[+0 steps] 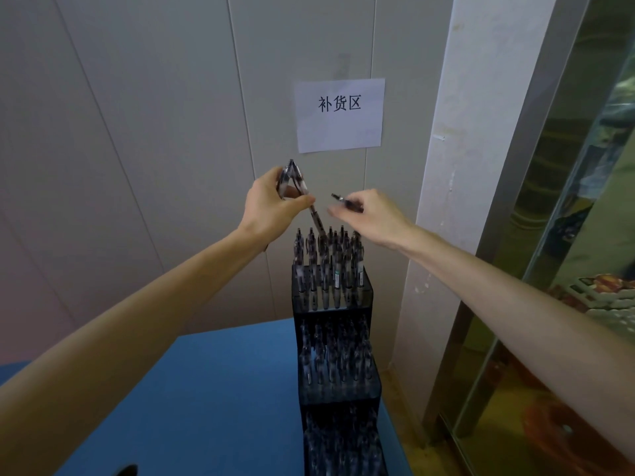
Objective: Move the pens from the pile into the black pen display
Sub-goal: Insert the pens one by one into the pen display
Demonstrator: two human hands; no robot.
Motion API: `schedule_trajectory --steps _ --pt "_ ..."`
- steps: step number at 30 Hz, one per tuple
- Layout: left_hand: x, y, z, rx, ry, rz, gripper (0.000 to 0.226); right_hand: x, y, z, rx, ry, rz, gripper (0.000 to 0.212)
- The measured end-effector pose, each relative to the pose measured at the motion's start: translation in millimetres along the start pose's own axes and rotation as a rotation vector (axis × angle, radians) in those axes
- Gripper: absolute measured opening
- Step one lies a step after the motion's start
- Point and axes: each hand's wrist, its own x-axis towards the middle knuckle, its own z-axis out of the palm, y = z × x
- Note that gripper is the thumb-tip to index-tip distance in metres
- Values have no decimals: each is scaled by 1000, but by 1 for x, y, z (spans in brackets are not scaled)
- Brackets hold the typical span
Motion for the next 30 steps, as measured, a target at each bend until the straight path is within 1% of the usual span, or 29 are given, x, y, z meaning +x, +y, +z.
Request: schedule_trajectory --steps 3,5,7,8,9,12,14,16,17,19,21,24,30 --pt "-1 3 4 45 77 48 30 -2 -6 -9 179 62 75 40" --pt "-1 4 7 61 114 68 19 -6 -9 -15 242 74 102 44" --pt "1 2 8 98 121 84 11 -9 -9 -19 283 103 86 31" --pt "3 0 9 118 118 86 11 -10 -8 -19 308 127 75 25" --pt "3 -3 10 137 111 85 13 -11 -8 -18 326 158 64 24" --pt "3 -9 13 219 56 77 22 -15 -6 -19 323 269 52 30" --pt "-2 -13 14 301 -20 107 24 -16 -3 -20 334 288 77 32" --pt "-8 -18 15 363 -90 128 22 -16 -1 -21 286 299 93 35" --pt "-10 -20 15 392 -111 140 23 -15 0 -21 219 311 90 37" --pt "-13 -25 13 424 -125 155 25 -16 1 -21 43 336 79 45" --pt "-14 -28 11 403 -112 140 26 -16 2 -21 -72 343 50 50" --pt "-14 -27 8 386 -96 128 23 -18 4 -17 -71 307 -26 44" --pt "-12 -24 9 391 -120 95 26 -25 -2 -21 -50 291 -81 30"
